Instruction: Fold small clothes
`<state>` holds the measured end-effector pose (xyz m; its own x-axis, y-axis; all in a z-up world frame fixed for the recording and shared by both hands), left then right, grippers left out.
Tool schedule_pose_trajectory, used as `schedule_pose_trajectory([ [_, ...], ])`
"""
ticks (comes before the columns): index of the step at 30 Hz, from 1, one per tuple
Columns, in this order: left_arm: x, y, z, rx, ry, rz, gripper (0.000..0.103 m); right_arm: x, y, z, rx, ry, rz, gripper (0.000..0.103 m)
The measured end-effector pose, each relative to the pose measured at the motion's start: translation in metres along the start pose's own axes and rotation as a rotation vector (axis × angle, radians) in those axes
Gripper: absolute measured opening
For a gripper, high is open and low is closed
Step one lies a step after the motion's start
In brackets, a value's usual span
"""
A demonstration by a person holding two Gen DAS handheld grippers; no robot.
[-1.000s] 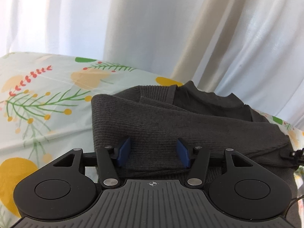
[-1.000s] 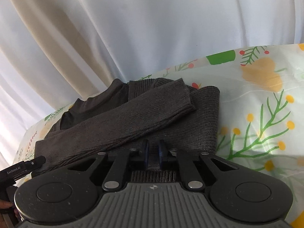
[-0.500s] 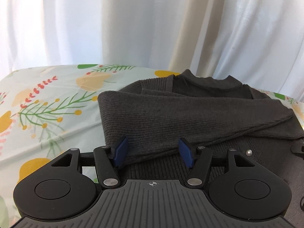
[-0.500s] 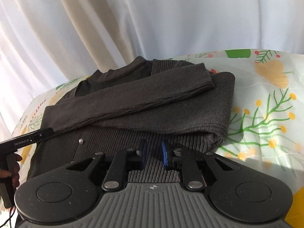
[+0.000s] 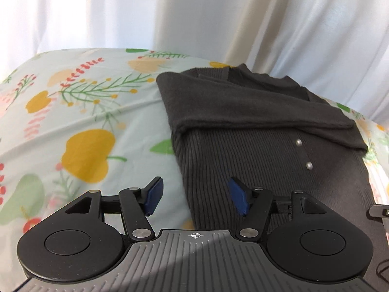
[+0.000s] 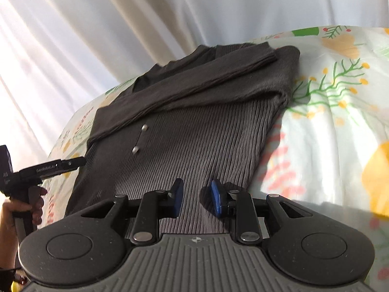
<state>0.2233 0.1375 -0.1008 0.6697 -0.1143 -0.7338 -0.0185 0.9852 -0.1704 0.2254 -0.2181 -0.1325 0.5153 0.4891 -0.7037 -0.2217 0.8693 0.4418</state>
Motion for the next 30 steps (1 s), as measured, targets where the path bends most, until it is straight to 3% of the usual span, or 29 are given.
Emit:
schedule_pose_trajectory([
  [3, -0.025, -0.001, -0.026, 0.026, 0.039, 0.004, 0.065, -0.026, 0.006, -0.032, -0.015, 0.040, 0.002, 0.027],
  [6, -0.053, 0.004, -0.047, 0.061, 0.042, 0.069, 0.065, -0.053, 0.006, -0.062, 0.007, 0.083, 0.012, 0.028],
  [12, -0.116, 0.042, -0.057, 0.051, -0.032, 0.374, 0.066, -0.091, 0.007, -0.107, 0.019, 0.135, 0.000, 0.033],
  [14, -0.131, 0.052, -0.057, 0.055, -0.022, 0.429, 0.066, -0.099, 0.005, -0.113, 0.013, 0.132, -0.011, 0.033],
  [16, -0.136, 0.050, -0.062, 0.051, 0.024, 0.368, 0.066, -0.103, 0.003, -0.114, 0.014, 0.127, -0.024, 0.034],
  [19, -0.131, 0.036, -0.083, 0.007, 0.106, 0.157, 0.066, -0.104, 0.001, -0.116, 0.030, 0.125, -0.044, 0.034],
  [22, -0.121, 0.026, -0.102, -0.025, 0.174, 0.038, 0.064, -0.106, 0.000, -0.116, 0.038, 0.117, -0.058, 0.034],
  [26, -0.114, 0.018, -0.119, 0.010, 0.219, 0.017, 0.057, -0.110, -0.002, -0.118, 0.045, 0.114, -0.082, 0.033],
  [30, -0.115, 0.013, -0.130, 0.020, 0.237, -0.035, 0.057, -0.116, -0.009, -0.122, 0.080, 0.111, -0.096, 0.034],
])
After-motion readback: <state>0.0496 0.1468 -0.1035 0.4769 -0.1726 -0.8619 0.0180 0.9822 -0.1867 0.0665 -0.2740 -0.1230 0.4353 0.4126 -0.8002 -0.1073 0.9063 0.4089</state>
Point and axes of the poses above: each gripper's, at about its wrist camera, not at the fingertips, and x roughly the way its jaws point, y to its left, z to its top, the point moved 7 cm from there along x, roughly the way its jaws point, and after that the axes turned 3 degrees about -z, right-handed, at the moved point
